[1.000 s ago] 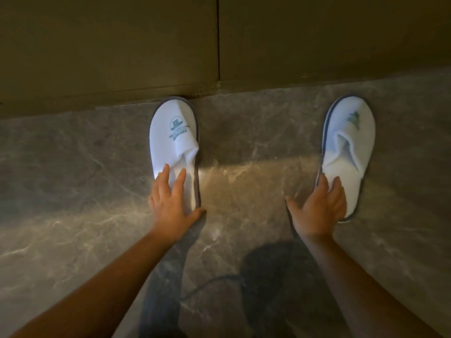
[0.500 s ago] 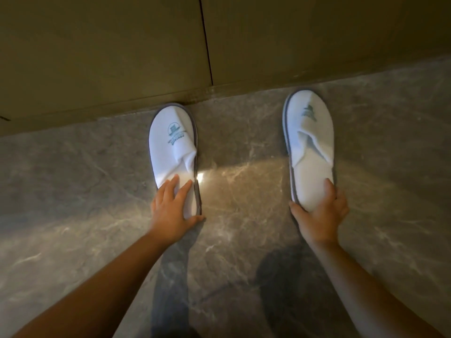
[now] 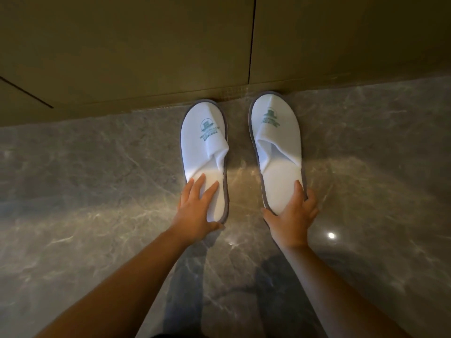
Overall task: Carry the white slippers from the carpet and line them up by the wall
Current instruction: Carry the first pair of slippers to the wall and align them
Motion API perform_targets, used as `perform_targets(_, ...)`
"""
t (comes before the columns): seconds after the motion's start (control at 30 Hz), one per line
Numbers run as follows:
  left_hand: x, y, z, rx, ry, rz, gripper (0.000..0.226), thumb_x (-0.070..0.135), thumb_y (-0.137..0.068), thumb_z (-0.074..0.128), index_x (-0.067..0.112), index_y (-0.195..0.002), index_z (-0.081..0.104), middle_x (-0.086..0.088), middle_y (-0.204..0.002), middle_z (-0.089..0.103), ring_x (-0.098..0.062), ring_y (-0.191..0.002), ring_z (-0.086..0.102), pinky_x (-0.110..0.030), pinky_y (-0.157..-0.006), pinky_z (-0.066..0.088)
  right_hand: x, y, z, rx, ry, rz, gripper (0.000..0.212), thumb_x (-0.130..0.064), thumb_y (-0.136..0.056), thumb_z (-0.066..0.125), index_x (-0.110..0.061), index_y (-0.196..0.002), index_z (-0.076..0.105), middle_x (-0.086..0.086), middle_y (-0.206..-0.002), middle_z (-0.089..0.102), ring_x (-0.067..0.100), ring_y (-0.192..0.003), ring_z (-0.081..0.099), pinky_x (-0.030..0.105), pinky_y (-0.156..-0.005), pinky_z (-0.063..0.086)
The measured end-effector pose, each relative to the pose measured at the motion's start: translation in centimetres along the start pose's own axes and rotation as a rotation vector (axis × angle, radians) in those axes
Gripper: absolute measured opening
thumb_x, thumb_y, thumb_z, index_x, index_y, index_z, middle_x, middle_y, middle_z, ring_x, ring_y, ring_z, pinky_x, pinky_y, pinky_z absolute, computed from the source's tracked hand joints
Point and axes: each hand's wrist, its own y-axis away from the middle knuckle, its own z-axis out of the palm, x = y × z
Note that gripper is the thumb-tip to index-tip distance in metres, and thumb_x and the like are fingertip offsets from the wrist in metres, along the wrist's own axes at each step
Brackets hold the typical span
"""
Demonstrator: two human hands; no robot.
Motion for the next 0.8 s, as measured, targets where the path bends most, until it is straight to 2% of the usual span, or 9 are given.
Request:
perform_targets(0.23,-0.28,-0.02,-0.03,-0.001,0.078,0.016,0.093,0.041,-0.070,0.068,0.024,-0.141,0.010,-0.005,-0.155,-0.004,-0.029,-0.141,-0.010,-0.045,-0.115,0.006,-0.18,0.11,0.59,0.009,0.029,-0.018,0.093,-0.032,-0.060,0.079,-0.016,-0.134,0.026,0.021,-0.141,0.028,0.036,-0.124,0.029,0.052,-0.105,0.033)
perform_targets(0.8,-0.54,-0.09,0.42,0.006,0.054,0.010,0.093,0.044,-0.070,0.066,0.025,-0.141,0.009,-0.004,-0.155,-0.003,-0.029,-0.141,-0.008,-0.046,-0.116,0.009,-0.50,0.41,0.52,-0.008,0.024,-0.028,0.093,-0.030,-0.059,0.080,-0.015,-0.134,0.027,0.020,-0.140,0.028,0.035,-0.123,0.029,0.050,-0.104,0.033)
